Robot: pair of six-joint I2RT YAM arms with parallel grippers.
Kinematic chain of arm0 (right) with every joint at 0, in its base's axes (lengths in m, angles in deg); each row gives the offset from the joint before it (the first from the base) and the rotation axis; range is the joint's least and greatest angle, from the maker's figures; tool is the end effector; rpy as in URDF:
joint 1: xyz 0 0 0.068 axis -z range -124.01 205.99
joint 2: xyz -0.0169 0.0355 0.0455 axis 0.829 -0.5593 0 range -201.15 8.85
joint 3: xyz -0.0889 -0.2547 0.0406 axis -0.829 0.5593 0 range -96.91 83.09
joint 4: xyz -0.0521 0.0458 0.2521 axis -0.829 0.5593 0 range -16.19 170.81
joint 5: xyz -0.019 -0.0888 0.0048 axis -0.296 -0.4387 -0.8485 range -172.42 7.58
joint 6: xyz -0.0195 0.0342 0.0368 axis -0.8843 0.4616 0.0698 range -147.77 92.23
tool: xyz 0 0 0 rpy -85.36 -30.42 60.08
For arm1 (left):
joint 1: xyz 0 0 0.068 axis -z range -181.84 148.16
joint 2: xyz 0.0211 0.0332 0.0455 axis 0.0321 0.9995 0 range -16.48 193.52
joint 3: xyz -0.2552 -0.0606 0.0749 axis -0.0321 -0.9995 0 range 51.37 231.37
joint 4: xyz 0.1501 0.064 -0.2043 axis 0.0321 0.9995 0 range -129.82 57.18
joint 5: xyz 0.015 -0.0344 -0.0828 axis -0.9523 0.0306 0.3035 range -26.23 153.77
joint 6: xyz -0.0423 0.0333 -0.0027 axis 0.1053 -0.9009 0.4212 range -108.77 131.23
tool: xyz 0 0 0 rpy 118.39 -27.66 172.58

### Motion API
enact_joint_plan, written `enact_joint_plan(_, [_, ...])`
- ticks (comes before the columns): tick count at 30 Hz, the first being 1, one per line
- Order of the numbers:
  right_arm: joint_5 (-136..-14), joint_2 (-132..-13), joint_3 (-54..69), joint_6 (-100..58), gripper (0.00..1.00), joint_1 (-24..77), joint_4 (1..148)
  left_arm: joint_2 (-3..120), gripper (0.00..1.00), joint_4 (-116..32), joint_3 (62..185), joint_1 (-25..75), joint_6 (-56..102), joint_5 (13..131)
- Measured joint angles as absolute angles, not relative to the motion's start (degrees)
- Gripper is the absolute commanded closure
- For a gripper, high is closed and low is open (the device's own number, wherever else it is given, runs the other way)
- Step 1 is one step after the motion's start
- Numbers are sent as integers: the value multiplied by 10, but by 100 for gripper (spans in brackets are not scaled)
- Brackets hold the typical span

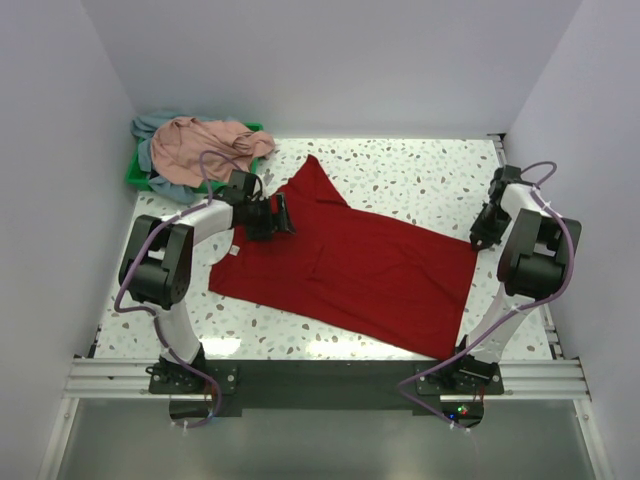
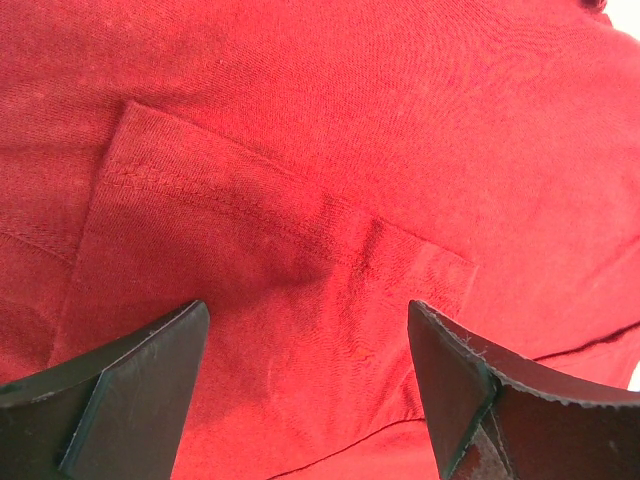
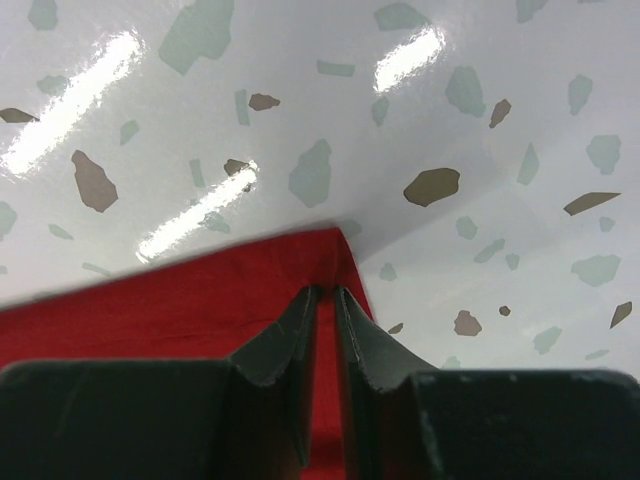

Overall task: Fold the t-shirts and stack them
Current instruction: Fold the tshirt

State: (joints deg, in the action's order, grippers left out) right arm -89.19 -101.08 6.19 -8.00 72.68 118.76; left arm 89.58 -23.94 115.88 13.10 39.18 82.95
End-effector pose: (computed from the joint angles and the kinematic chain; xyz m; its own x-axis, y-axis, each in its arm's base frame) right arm 0.3541 -0.1105 0.1715 -0.7773 0.5836 -0.2349 0.6073 0.7935 -0.0380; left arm 0.3585 -0.1078 0.1589 -0.9135 -0.2143 -0.3458 -0.0155 0.8677 -0.4968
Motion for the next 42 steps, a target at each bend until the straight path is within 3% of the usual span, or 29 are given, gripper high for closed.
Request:
enact_joint_plan(7, [-887, -1019, 59, -84, 90, 729, 1191, 895, 12, -241, 1157, 131, 392, 830])
enact_joint_plan(10, [-884, -1024, 59, -83, 100, 729, 1191, 895, 12, -241, 1157, 131, 392, 830])
enact_joint_plan(42, [-857, -1090, -43, -81, 100, 769, 1232, 894, 12, -248, 1152, 131, 386, 829])
